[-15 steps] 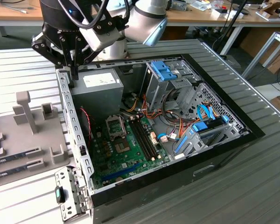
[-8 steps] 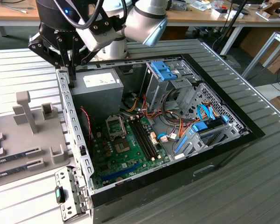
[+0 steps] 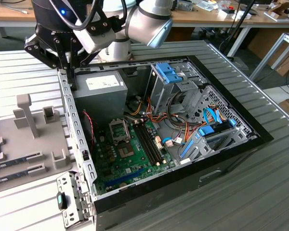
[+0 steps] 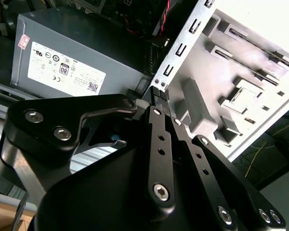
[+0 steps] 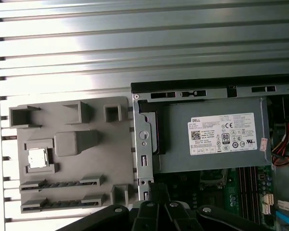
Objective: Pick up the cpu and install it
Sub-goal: 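Reach for the cpu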
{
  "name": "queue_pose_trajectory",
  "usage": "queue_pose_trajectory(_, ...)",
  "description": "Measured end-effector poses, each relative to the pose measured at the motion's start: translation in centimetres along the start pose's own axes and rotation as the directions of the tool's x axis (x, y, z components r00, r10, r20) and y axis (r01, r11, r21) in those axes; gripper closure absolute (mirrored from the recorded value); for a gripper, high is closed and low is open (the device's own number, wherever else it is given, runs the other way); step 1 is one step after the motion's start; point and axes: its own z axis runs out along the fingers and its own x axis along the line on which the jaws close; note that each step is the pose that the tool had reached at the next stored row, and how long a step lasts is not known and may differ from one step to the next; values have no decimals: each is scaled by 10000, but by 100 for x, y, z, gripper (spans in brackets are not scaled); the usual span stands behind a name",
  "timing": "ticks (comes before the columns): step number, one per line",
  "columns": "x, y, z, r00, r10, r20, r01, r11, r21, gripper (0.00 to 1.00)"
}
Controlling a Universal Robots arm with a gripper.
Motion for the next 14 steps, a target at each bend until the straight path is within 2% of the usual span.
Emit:
queue_pose_trajectory(5, 54, -4, -2, 10000, 0, 0, 0, 10000, 0, 89)
queue_pose_trajectory(14, 105, -8, -3, 10000, 0, -1, 0, 10000, 1, 89)
